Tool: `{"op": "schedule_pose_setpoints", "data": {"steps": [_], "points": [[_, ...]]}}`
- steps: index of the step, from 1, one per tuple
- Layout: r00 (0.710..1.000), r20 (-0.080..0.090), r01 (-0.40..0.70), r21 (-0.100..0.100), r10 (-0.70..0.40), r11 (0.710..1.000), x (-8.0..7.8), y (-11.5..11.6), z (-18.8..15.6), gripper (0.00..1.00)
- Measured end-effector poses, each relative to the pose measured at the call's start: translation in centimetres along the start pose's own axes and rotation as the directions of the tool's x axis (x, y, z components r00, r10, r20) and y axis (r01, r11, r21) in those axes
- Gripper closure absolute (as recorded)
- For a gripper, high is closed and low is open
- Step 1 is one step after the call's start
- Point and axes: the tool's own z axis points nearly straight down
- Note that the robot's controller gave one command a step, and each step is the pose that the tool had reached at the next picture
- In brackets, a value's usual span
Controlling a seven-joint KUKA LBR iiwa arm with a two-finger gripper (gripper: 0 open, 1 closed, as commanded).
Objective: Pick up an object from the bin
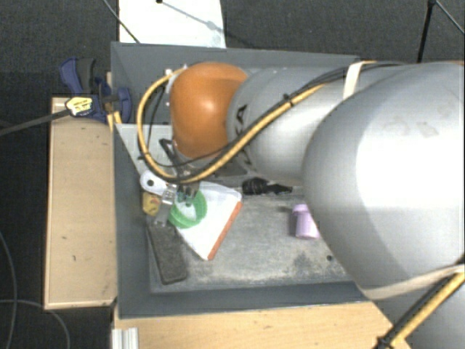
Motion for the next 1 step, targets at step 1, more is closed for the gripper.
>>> {"op": "schedule_pose_setpoints", "data": {"steps": [1], "points": [[0.994,0.001,-0.112,-0.002,0.112,0.994,1.07,-1.57,5.6,0.0]]}}
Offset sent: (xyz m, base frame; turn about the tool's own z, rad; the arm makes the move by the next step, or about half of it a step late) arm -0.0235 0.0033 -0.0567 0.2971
